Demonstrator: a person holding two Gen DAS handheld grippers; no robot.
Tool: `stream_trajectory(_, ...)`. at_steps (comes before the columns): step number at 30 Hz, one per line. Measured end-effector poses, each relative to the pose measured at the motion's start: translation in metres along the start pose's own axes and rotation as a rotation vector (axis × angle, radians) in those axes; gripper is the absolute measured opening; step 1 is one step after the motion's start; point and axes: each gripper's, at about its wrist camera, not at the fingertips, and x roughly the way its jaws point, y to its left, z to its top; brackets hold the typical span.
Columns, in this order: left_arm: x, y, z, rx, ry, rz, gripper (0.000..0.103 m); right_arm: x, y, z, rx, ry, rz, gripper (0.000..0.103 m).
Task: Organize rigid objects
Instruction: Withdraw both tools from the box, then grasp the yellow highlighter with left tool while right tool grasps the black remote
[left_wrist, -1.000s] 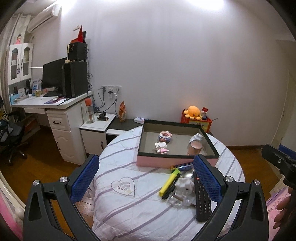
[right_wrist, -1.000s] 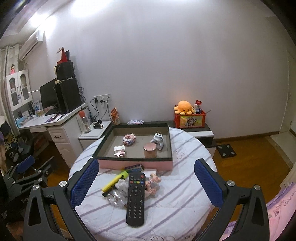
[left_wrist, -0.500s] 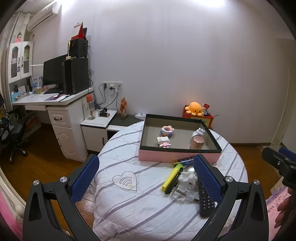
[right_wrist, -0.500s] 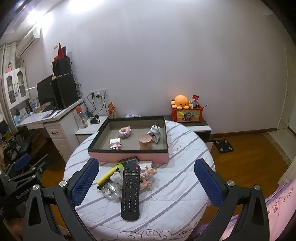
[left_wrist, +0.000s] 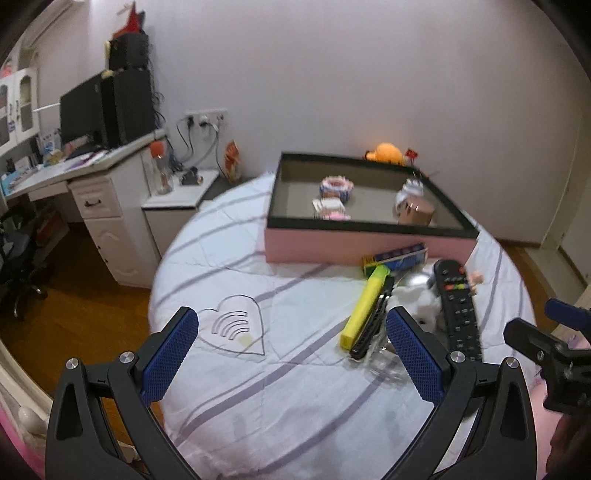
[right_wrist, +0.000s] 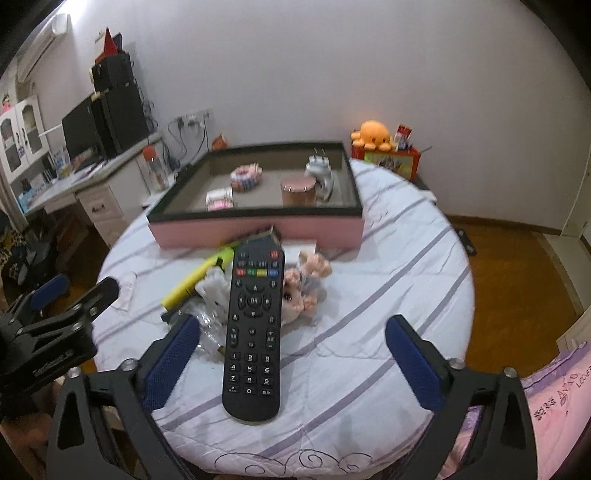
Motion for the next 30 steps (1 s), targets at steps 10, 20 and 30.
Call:
stream_trajectory(10, 0.055, -0.014, 0.005, 0.079, 0.092, -0.061, 0.102, 0.03, 0.0, -0.003, -0.002, 0.069, 0.015, 0.082)
stream_trajectory(20, 0.089, -0.026, 0.01, 0.157, 0.149, -0.06, 0.096, 0.044, 0.003, 0.001, -0.011, 0.091, 0.037, 0.075)
stream_trajectory(30, 0.105, -0.027, 0.015, 0.224, 0.208, -0.139, 0.076, 0.057, 0.009, 0.0, -0.025, 0.131, 0.065, 0.066)
